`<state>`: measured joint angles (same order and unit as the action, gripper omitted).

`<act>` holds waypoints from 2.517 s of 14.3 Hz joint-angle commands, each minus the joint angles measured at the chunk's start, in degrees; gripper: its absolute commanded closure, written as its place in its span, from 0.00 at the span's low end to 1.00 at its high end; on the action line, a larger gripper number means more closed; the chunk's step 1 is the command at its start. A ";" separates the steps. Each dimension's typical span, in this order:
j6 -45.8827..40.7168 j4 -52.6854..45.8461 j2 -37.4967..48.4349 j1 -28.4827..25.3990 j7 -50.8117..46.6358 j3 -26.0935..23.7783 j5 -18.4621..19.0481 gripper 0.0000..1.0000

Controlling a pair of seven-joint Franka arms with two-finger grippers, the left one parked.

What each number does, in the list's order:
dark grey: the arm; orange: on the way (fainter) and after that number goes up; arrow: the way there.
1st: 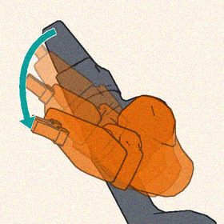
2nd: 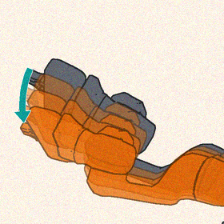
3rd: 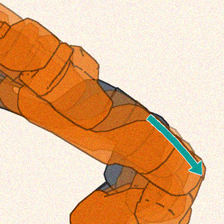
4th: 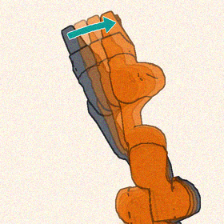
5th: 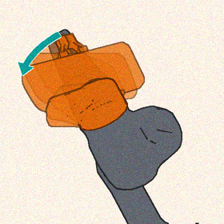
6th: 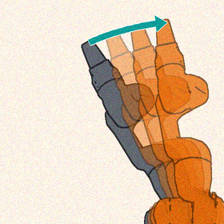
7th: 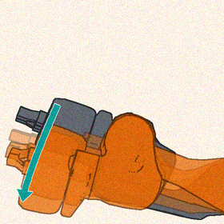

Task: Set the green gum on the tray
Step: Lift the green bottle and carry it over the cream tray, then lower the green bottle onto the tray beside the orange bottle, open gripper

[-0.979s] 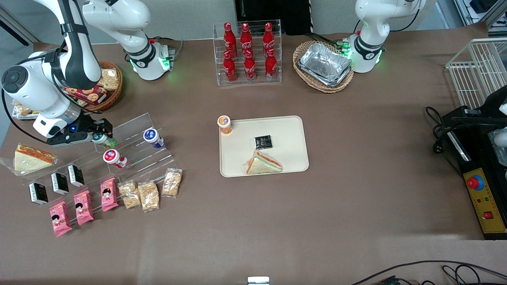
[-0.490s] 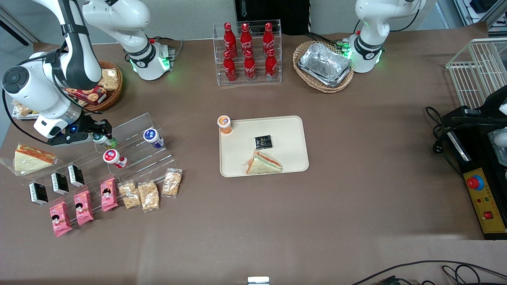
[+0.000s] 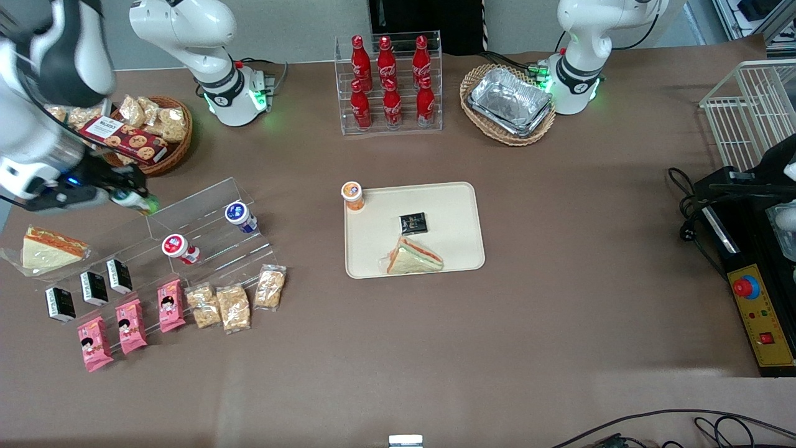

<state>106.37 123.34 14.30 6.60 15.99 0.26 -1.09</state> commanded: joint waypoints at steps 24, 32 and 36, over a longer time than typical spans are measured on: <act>15.94 -25.09 -40.04 -50.98 -71.45 0.09 -6.20 1.00; 29.69 -15.86 -43.48 -53.53 -71.45 0.18 -4.97 1.00; 30.47 -13.57 -42.25 -55.11 -71.54 0.36 -4.88 1.00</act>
<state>134.60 106.68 -29.92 -46.67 -54.68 -0.27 -7.18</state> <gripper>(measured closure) 0.405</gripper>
